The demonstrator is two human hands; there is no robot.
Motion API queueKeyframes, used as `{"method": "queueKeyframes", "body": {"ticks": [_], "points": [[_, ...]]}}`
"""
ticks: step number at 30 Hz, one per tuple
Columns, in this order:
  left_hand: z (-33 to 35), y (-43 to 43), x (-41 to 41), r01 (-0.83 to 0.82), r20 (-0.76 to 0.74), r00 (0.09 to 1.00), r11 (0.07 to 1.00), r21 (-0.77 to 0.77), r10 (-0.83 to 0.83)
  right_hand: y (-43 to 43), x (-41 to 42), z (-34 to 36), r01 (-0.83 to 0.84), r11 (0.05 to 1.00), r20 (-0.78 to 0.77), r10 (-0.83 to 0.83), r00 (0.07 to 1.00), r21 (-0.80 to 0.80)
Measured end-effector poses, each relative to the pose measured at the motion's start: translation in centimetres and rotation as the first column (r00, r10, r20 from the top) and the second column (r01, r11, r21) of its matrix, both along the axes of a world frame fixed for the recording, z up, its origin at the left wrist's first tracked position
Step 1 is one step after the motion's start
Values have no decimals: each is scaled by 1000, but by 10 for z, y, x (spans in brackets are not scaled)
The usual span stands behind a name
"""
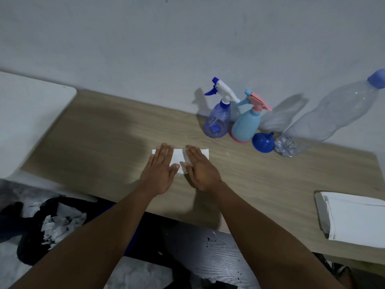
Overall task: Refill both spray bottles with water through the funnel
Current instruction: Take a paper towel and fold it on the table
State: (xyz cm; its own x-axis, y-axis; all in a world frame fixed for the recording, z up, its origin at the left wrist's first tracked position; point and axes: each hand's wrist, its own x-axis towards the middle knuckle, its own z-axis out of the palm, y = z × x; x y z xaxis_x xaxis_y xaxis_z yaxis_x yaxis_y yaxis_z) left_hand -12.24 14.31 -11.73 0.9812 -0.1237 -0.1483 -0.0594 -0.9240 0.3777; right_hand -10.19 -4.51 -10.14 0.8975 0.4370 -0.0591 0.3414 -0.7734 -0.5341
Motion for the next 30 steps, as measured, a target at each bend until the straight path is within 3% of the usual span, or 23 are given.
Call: {"method": "queueKeyframes", "body": {"ticks": [6,11,17,25,27,30], "points": [[0,19,-15,-38,126,991,999,17,35,-25,-6,-2,-18,997,-18,17,1000,-70],[11,20,-28,-87,218,971,994,-70,100,-31,-29,3,76,997,27,-77,997,24],[32,6,-45,-128,163,976,987,-101,143,-47,-52,14,54,998,15,-54,998,16],[47,-46,-92,-90,-25,995,992,85,93,-102,-98,37,3,1000,-121,-6,993,-20],[49,-64,-103,-115,-39,993,993,29,116,-122,-111,39,22,1000,-137,-20,990,11],[50,-104,-123,-174,-39,985,954,-245,170,-165,-137,44,151,977,-203,-119,972,150]]}}
